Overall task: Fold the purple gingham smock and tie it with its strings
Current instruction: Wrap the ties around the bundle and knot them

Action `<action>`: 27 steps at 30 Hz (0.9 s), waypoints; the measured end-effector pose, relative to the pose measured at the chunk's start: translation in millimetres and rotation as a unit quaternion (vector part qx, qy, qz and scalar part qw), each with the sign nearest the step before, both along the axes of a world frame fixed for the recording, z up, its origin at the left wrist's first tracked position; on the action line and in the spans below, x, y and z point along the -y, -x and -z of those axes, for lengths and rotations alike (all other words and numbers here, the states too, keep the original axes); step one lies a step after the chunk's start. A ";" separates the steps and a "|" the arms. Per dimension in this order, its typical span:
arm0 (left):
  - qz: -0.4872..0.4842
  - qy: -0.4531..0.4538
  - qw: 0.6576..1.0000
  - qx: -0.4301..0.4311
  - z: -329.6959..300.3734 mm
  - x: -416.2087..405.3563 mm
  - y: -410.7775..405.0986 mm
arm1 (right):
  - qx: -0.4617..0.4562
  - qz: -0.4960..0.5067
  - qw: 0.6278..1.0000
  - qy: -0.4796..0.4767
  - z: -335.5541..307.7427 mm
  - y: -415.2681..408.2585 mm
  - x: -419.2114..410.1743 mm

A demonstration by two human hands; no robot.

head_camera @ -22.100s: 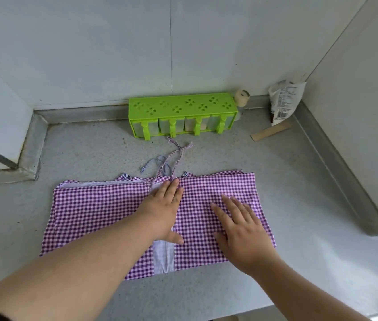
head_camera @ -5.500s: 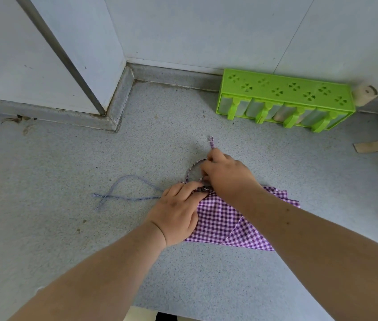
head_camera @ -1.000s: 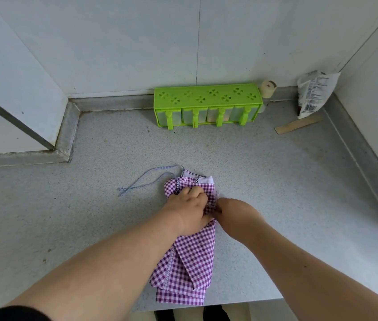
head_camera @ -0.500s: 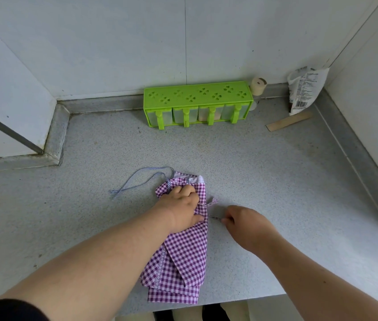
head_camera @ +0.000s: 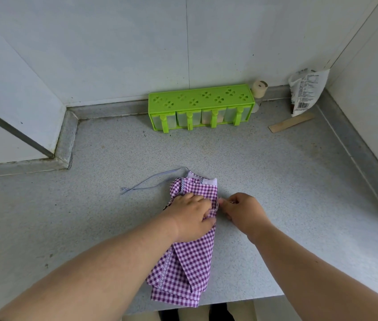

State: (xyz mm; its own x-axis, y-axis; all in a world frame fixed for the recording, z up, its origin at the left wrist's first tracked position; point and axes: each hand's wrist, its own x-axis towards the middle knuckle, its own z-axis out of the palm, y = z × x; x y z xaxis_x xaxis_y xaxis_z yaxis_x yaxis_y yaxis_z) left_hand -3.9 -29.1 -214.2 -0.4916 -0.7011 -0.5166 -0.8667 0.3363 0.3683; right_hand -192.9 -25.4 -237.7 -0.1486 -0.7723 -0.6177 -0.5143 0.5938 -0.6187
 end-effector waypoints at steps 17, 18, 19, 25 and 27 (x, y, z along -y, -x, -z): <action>-0.290 -0.102 0.932 -0.191 16.5 14.6 3.0 | -0.033 -0.078 0.992 0.090 -13.1 -20.8 -9.1; -0.286 -0.113 0.931 -0.199 18.2 15.5 2.6 | -0.033 -0.084 0.991 0.096 -12.9 -21.3 -11.0; -0.274 -0.116 0.935 -0.195 19.2 16.4 2.1 | -0.033 -0.089 0.990 0.103 -13.0 -21.5 -12.6; -0.285 -0.105 0.937 -0.172 19.4 18.3 2.7 | -0.028 -0.114 0.984 0.134 -10.5 -16.1 -14.6; -0.302 -0.107 0.931 -0.173 21.2 18.1 2.3 | -0.009 -0.120 0.983 0.140 -9.5 -12.7 -15.6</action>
State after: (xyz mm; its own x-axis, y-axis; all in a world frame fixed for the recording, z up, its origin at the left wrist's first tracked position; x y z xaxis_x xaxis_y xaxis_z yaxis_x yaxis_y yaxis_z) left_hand -6.2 -47.2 -235.3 -0.2048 -0.8025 -0.5604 -0.6904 -0.2874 0.6639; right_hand -180.2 -9.8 -228.2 0.0493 -0.9254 -0.3757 -0.6310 0.2627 -0.7299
